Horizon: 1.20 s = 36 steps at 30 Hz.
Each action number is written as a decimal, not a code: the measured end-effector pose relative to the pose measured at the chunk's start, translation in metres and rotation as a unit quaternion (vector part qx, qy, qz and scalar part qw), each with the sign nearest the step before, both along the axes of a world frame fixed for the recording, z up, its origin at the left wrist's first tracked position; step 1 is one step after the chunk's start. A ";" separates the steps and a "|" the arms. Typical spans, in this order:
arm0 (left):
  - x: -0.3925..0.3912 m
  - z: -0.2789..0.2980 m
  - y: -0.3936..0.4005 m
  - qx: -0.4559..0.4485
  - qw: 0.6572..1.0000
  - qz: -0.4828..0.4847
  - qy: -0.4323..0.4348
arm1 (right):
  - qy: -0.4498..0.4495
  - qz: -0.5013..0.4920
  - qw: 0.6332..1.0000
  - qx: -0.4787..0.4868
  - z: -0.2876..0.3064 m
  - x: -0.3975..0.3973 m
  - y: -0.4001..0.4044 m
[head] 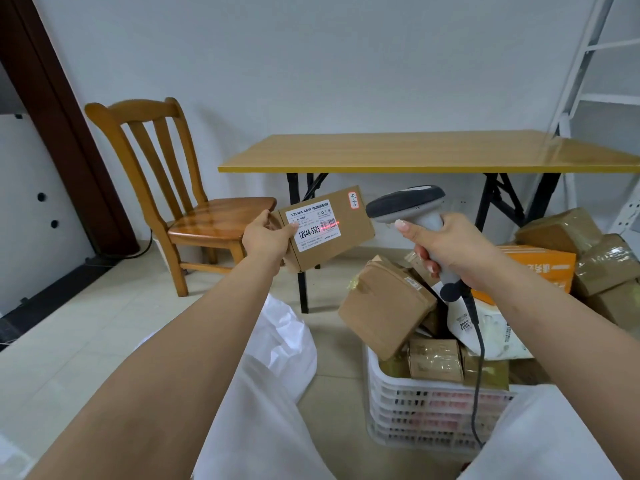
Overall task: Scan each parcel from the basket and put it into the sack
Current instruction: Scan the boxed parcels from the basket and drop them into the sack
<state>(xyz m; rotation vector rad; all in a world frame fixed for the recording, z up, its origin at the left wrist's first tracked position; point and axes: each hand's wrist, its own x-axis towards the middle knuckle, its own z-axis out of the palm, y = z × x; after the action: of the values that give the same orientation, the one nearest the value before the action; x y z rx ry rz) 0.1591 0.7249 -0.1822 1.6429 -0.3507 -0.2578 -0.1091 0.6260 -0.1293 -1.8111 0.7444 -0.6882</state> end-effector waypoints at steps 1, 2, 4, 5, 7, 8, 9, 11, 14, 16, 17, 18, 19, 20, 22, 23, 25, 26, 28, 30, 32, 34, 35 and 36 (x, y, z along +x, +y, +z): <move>0.001 -0.001 0.001 0.003 1.000 0.002 -0.003 | 0.001 0.000 1.000 0.002 -0.001 0.000 0.000; 0.002 0.000 0.002 0.003 1.000 0.004 -0.007 | -0.001 0.001 1.000 0.007 -0.002 0.000 0.000; 0.002 -0.002 0.002 0.009 1.000 0.008 -0.014 | -0.006 0.002 1.000 0.018 -0.003 -0.001 0.000; 0.003 -0.003 0.002 0.010 1.000 0.009 -0.017 | -0.009 0.001 1.000 0.020 -0.004 -0.001 0.000; 0.004 -0.006 0.003 0.008 1.000 0.010 -0.016 | -0.013 0.003 1.000 0.025 -0.005 -0.001 0.000; 0.004 -0.007 0.003 0.009 1.000 0.011 -0.016 | -0.013 0.006 0.999 0.029 -0.006 -0.002 0.000; 0.005 -0.009 0.003 0.010 1.000 0.012 -0.020 | -0.012 0.010 0.999 0.033 -0.007 -0.002 -0.001; 0.005 -0.011 0.004 0.017 0.999 0.012 -0.029 | -0.008 0.019 0.999 0.042 -0.008 -0.002 -0.002; 0.006 -0.014 0.006 0.014 1.000 0.018 -0.018 | 0.007 0.023 0.999 0.048 -0.010 -0.003 -0.003; 0.006 -0.015 0.008 0.024 0.999 0.021 -0.022 | 0.013 0.022 0.998 0.055 -0.012 -0.003 -0.003; 0.007 -0.017 0.008 0.026 0.999 0.022 -0.025 | 0.013 0.022 0.998 0.061 -0.012 -0.003 -0.003; 0.007 -0.017 0.009 0.028 0.999 0.023 -0.025 | 0.011 0.021 0.997 0.066 -0.013 -0.003 -0.003; 0.006 -0.018 0.010 0.029 0.999 0.024 -0.026 | 0.010 0.020 0.997 0.073 -0.013 -0.004 -0.004; 0.006 -0.019 0.010 0.032 0.999 0.027 -0.025 | 0.008 0.019 0.997 0.080 -0.013 -0.004 -0.003; 0.005 -0.020 0.011 0.034 0.999 0.029 -0.028 | 0.001 0.018 0.995 0.097 -0.012 -0.005 -0.004; 0.005 -0.020 0.011 0.034 0.999 0.029 -0.030 | -0.004 0.019 0.994 0.106 -0.012 -0.006 -0.005; 0.006 -0.022 0.012 0.033 0.998 0.028 -0.034 | -0.009 0.023 0.993 0.115 -0.011 -0.007 -0.005; 0.006 -0.022 0.013 0.033 0.999 0.026 -0.033 | -0.009 0.025 0.993 0.117 -0.011 -0.008 -0.005; 0.006 -0.024 0.013 0.035 0.999 0.022 -0.029 | -0.010 0.027 0.992 0.120 -0.012 -0.009 -0.005; 0.005 -0.025 0.014 0.036 0.999 0.020 -0.032 | -0.012 0.025 0.993 0.118 -0.013 -0.010 -0.005; 0.005 -0.025 0.015 0.028 0.999 0.023 -0.031 | -0.016 0.024 0.993 0.112 -0.017 -0.008 -0.005; 0.009 -0.028 0.019 0.020 0.999 0.044 -0.020 | -0.014 0.023 0.994 0.104 -0.022 -0.003 -0.004; 0.014 -0.029 0.021 0.012 0.998 0.057 -0.012 | -0.012 0.025 0.994 0.104 -0.025 0.002 -0.002; 0.018 -0.031 0.024 0.011 0.997 0.071 -0.003 | -0.008 0.028 0.994 0.108 -0.029 0.008 0.000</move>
<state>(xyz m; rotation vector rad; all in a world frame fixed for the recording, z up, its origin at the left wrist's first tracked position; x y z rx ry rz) 0.1771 0.7493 -0.2133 1.6819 -0.2366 -0.1500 -0.1013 0.6260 -0.1583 -1.6208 0.7258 -0.5631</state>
